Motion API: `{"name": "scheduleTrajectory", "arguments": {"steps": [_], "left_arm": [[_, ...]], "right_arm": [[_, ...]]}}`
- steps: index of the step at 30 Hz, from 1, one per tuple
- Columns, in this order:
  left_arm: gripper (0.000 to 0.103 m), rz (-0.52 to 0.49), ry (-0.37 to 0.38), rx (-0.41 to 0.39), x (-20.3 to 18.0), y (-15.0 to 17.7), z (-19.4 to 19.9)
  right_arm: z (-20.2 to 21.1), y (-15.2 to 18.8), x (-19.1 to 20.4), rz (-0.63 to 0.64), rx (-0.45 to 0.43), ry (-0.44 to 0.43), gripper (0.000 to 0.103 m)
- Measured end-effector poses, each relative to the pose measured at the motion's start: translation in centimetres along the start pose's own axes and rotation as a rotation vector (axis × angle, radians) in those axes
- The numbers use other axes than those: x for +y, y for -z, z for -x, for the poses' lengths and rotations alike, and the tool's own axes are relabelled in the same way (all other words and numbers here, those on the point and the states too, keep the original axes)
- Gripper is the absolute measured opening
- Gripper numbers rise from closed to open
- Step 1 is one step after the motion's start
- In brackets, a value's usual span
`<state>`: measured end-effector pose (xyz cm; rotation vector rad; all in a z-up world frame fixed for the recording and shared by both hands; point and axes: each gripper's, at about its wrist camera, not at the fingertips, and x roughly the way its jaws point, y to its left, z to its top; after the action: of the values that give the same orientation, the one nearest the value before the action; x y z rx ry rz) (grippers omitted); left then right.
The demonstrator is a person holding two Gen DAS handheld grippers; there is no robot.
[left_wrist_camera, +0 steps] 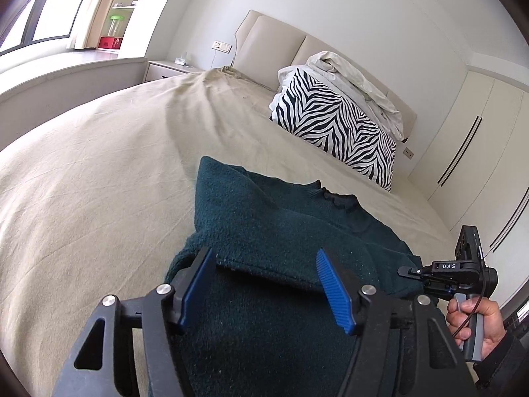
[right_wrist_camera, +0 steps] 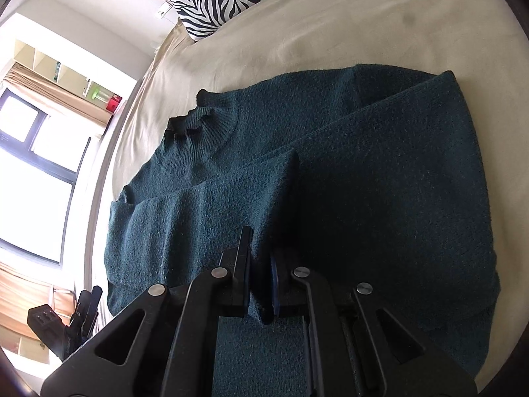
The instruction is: Fold small clothes
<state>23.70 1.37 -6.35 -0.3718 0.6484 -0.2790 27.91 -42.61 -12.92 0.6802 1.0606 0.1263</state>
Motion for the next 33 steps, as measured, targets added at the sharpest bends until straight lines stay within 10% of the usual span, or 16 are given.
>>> {"name": "scheduleTrajectory", "arguments": {"steps": [11,26,33], "left_arm": [[0.031,0.012,-0.128,0.144,3.0,-1.4,-8.1],[0.044,-0.015,-0.160,0.022,2.2,-6.0,-4.1],[0.062,-0.156,-0.294,0.206,2.3,-3.8,-12.2]], "right_arm": [[-0.9,-1.0,0.8,0.059,-0.021,0.071,0.008],[4.5,-0.5,-0.7,-0.012,-0.183,-0.028,0.013],[-0.7,-0.4,3.9,0.082,-0.085,-0.081,0.033]]}}
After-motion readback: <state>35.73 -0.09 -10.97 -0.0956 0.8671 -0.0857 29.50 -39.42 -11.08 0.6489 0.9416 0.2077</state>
